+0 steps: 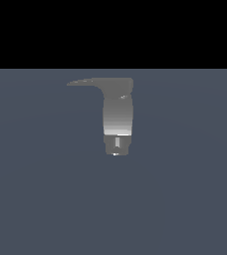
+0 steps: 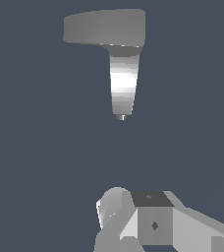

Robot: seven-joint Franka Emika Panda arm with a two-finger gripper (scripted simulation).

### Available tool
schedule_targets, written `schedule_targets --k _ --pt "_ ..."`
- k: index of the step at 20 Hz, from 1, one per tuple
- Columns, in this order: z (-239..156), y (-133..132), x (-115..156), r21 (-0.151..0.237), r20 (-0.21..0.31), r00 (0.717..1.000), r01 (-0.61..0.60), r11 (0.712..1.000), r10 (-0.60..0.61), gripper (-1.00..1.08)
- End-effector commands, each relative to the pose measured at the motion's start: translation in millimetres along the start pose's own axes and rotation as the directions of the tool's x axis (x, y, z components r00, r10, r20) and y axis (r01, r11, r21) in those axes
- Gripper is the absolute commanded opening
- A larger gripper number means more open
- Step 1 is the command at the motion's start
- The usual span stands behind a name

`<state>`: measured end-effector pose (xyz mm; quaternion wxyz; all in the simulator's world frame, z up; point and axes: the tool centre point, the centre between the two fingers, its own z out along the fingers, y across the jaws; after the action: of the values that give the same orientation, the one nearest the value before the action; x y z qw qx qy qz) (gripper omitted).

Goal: Turn on the faucet by rotating a designated handle.

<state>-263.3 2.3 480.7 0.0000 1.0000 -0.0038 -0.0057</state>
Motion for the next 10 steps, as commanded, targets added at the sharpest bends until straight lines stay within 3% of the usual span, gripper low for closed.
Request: schedule_targets --k 1,10 --pt "0.0 0.0 0.0 0.000 0.000 1.000 0.000 1.000 0.000 -1.00" --pt "5.8 -9.1 3.9 0.000 0.000 0.999 -0.042 0.999 0.042 -1.00"
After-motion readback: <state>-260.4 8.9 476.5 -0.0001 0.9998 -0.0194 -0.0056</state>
